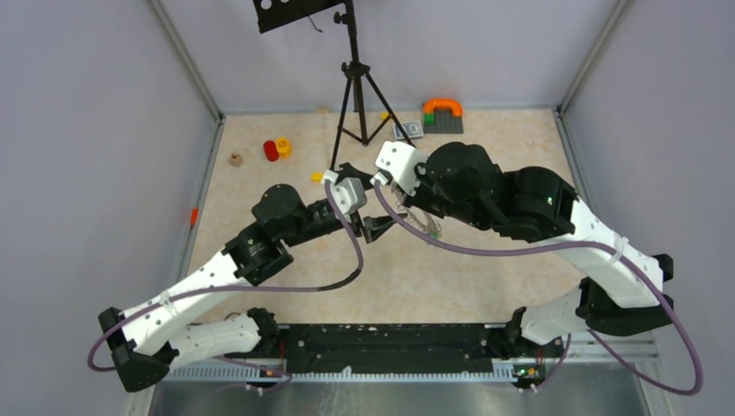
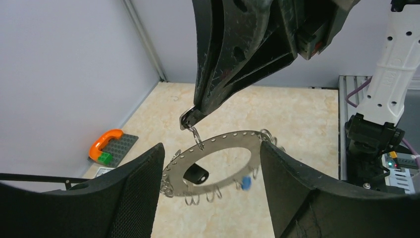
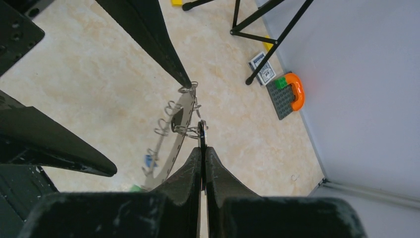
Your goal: Remove the keys from the keyring
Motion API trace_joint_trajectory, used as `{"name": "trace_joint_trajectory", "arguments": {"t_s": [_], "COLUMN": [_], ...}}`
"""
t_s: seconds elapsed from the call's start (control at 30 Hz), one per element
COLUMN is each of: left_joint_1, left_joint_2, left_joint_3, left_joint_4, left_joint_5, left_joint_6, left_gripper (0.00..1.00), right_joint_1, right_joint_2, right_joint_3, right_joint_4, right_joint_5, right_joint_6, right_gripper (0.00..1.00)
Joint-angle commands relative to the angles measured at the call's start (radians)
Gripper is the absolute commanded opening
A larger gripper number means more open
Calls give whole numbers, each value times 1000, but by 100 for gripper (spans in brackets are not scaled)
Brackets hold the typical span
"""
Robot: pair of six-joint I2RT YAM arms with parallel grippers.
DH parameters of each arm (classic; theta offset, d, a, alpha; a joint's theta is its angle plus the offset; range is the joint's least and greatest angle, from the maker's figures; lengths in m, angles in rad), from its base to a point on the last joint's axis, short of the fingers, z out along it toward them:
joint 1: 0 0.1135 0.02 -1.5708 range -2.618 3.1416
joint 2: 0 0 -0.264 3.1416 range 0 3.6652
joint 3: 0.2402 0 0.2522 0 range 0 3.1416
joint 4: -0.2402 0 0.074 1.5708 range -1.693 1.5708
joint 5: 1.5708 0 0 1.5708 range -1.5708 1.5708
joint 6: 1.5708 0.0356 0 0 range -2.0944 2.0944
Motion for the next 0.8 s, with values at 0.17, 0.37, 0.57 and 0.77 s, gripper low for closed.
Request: {"name": "trace_joint_trajectory", "arguments": {"t_s": [0.17,0.37,0.57,0.77], "left_joint_1": [-46,-49,-49,-49], "left_joint_2": [54,66,75,86], "left_joint_3": [-23,-23,-26,-29], "left_joint_4": [85,91,88,101], "left_joint_5": [-120,-192,-192,-181], "left_joint_6": [43,58,58,52], "left_gripper": [72,65,57,56], "right_joint_1": [5,5,5,6], "right_joint_2": [-1,-1,-3,-4], "right_joint_3": [65,76,85,88], "right_joint_4": [21,16,15,9], "right_joint_5": [-3,-24,-36,-65], "right_joint_6": [26,30,32,34], "right_gripper": [0,0,0,0]}}
